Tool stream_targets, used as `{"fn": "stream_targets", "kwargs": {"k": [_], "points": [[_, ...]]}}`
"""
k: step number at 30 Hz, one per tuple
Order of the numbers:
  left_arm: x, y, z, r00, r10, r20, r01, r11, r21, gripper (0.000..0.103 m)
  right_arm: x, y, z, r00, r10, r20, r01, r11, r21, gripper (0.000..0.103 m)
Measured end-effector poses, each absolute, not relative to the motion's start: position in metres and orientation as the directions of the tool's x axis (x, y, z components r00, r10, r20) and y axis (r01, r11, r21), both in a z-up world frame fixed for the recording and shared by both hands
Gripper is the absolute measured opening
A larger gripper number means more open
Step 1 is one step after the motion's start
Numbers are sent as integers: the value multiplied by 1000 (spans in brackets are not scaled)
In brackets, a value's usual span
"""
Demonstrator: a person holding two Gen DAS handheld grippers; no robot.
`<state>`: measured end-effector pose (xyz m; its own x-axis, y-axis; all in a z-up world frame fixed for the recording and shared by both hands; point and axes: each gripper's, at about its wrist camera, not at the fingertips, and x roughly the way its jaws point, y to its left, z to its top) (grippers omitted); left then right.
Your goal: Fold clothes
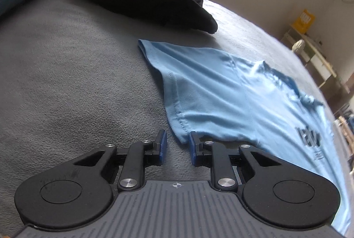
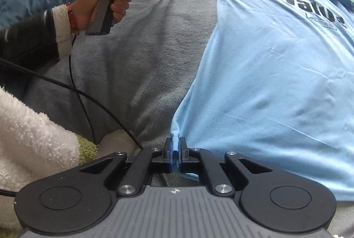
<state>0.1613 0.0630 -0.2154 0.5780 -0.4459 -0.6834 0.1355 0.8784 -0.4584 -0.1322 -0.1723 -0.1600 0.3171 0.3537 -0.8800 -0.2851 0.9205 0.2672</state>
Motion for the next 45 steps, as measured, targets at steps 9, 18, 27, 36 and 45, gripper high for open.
{"fn": "stream_targets", "kwargs": {"k": [9,18,27,36,45], "points": [[171,67,-220,563,-488,-667,136,851,-507,30,-137,-221,-131,364,513,-777,-140,855,499,4],[175,67,-223,562,-489,-668,132,850,-511,30,-155,-243,-130,373,615,-694,-93,769,632,4],[176,66,-223,566,-483,-668,141,855,-499,30,-160,-259,-118,409,623,-667,-107,759,643,4],[179,68,-222,555,-492,-671,143,851,-506,30,-145,-224,-159,283,589,-757,-149,807,572,4],[178,77,-221,537,-523,-662,147,831,-537,30,-151,-212,-209,97,526,-845,-29,850,526,15]]}}
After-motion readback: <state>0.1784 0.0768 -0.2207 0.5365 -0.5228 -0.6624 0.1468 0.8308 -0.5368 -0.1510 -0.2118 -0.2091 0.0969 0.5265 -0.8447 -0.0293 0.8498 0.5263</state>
